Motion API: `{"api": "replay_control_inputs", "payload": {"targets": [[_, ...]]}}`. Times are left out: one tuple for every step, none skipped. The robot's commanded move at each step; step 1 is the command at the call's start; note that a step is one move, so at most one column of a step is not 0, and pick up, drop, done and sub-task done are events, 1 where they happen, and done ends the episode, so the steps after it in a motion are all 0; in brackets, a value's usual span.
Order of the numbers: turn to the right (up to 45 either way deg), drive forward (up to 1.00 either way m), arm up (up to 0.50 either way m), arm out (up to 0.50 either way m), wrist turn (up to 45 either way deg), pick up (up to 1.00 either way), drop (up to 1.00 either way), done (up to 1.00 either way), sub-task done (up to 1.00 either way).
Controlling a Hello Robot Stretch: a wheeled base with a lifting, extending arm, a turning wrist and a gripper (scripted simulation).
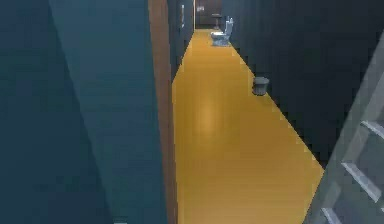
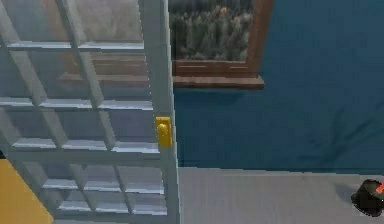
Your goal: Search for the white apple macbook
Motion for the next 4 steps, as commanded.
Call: {"api": "replay_control_inputs", "payload": {"targets": [[24.0, 0.00, 0.00, 0.00, 0.0, 0.00, 0.00, 0.00, 0.00], [0.0, 0.80, 0.00, 0.00, 0.0, 0.00, 0.00, 0.00, 0.00], [-45.0, 0.00, 0.00, 0.00, 0.0, 0.00, 0.00, 0.00, 0.00], [0.0, 0.35, 0.00, 0.00, 0.0, 0.00, 0.00, 0.00, 0.00]]}}
